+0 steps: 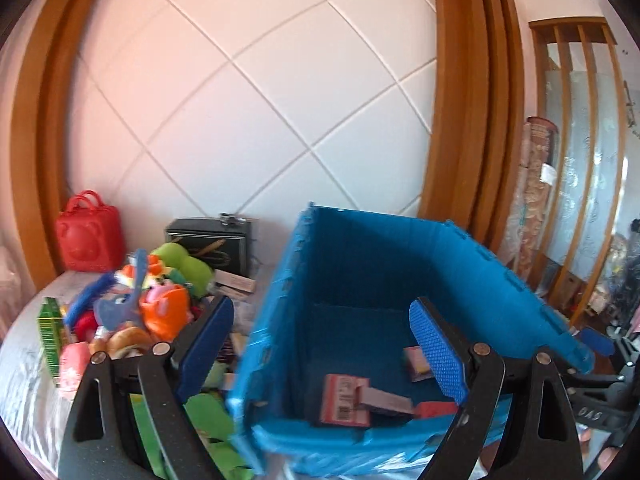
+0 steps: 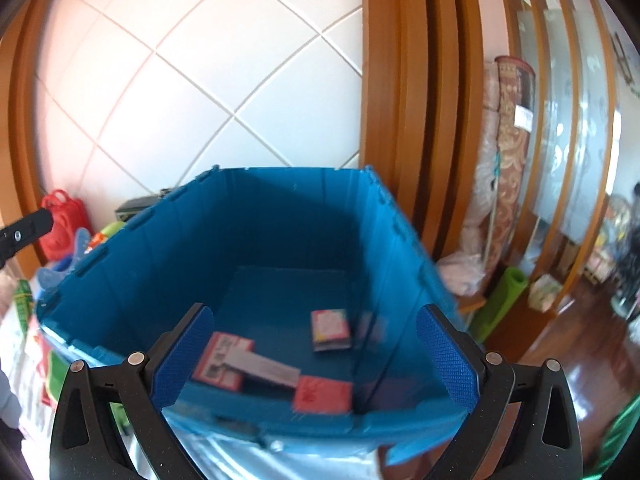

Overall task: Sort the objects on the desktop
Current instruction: 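Withdraw both tools from the crate back toward the pile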

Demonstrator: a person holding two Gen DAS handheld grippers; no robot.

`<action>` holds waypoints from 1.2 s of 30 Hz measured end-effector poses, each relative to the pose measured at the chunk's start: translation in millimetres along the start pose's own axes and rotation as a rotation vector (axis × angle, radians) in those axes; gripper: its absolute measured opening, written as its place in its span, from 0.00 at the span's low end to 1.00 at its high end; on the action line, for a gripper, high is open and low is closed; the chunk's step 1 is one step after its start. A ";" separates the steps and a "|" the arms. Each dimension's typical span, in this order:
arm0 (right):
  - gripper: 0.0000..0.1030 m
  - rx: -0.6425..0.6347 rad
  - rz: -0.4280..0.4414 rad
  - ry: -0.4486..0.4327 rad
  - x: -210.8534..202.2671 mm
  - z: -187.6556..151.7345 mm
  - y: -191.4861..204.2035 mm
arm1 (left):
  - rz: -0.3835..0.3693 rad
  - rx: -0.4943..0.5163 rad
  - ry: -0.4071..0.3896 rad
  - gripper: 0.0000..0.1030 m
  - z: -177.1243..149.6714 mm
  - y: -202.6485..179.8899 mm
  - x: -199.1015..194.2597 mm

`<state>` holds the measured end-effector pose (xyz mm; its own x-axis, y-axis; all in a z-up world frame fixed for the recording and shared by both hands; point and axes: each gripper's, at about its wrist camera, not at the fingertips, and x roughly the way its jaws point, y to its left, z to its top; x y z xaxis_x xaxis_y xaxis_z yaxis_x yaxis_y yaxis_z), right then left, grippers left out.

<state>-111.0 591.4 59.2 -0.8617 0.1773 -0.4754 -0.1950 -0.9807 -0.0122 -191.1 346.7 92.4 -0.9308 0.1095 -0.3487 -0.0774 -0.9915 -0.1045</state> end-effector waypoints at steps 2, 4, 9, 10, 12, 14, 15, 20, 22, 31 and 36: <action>1.00 0.011 0.028 -0.001 -3.7 -7.8 6.1 | 0.050 0.000 -0.007 0.88 -7.1 15.0 -9.1; 1.00 0.007 0.058 -0.005 -5.9 -14.0 15.1 | 0.097 -0.001 -0.015 0.88 -14.7 29.9 -17.6; 1.00 -0.024 0.146 -0.027 -11.0 -30.0 44.0 | 0.230 -0.018 -0.005 0.88 -33.3 74.9 -35.8; 1.00 -0.036 0.171 -0.035 -12.4 -32.3 51.2 | 0.250 -0.022 0.008 0.88 -36.7 85.2 -38.3; 1.00 -0.065 0.212 -0.068 -17.6 -36.9 66.4 | 0.298 -0.037 0.018 0.88 -44.4 106.7 -45.2; 1.00 -0.087 0.231 -0.112 -24.4 -40.4 81.5 | 0.343 -0.049 0.026 0.88 -51.9 130.4 -53.6; 1.00 -0.096 0.245 -0.135 -28.3 -42.1 88.8 | 0.360 -0.056 0.032 0.88 -55.6 143.8 -57.7; 1.00 -0.106 0.304 -0.194 -40.5 -50.8 123.7 | 0.433 -0.108 0.080 0.88 -74.7 205.7 -71.0; 1.00 -0.106 0.325 -0.180 -42.2 -54.6 139.8 | 0.473 -0.110 0.095 0.88 -83.1 229.8 -73.4; 1.00 -0.193 0.365 -0.215 -55.7 -84.0 240.3 | 0.461 -0.057 0.232 0.88 -130.4 312.9 -51.5; 1.00 -0.208 0.392 -0.140 -38.9 -109.7 292.3 | 0.386 -0.050 0.325 0.88 -156.6 336.9 -32.3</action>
<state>-83.1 288.8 -22.4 -0.9093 -0.2146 -0.3566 0.2437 -0.9691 -0.0380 -131.2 20.2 -77.4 -0.7282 -0.2405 -0.6418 0.2752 -0.9602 0.0476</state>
